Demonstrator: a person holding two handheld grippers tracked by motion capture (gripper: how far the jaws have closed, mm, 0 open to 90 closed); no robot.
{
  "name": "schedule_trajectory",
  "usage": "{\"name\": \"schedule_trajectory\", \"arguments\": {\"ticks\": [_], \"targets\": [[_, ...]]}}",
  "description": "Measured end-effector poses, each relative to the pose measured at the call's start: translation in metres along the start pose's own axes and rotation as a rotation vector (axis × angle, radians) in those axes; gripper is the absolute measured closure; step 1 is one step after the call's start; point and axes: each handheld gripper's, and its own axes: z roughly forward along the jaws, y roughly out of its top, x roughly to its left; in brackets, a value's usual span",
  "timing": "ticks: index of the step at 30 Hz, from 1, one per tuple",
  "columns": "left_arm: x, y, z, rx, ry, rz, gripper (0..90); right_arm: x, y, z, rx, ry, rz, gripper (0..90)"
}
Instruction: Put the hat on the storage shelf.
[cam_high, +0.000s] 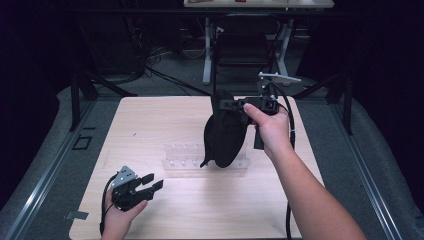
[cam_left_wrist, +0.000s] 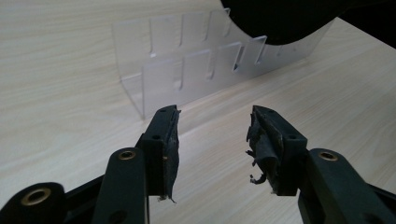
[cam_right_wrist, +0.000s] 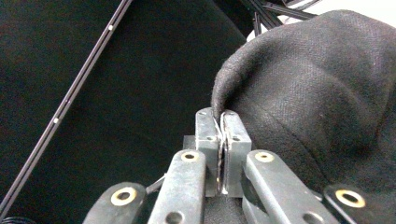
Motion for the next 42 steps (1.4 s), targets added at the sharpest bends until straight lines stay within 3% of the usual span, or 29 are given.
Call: {"name": "schedule_trajectory", "arguments": {"ticks": [11, 18, 42], "targets": [[-0.022, 0.04, 0.017, -0.055, -0.053, 0.047, 56.3, 0.0, 0.0, 0.007, -0.007, 0.022, 0.01, 88.0], [-0.036, 0.058, 0.023, -0.069, -0.073, 0.083, 57.3, 0.001, 0.0, 0.007, -0.008, 0.021, 0.009, 87.9], [-0.068, 0.079, 0.044, -0.062, -0.134, 0.148, 63.4, 0.007, -0.001, 0.014, 0.003, 0.023, -0.005, 87.5]]}}
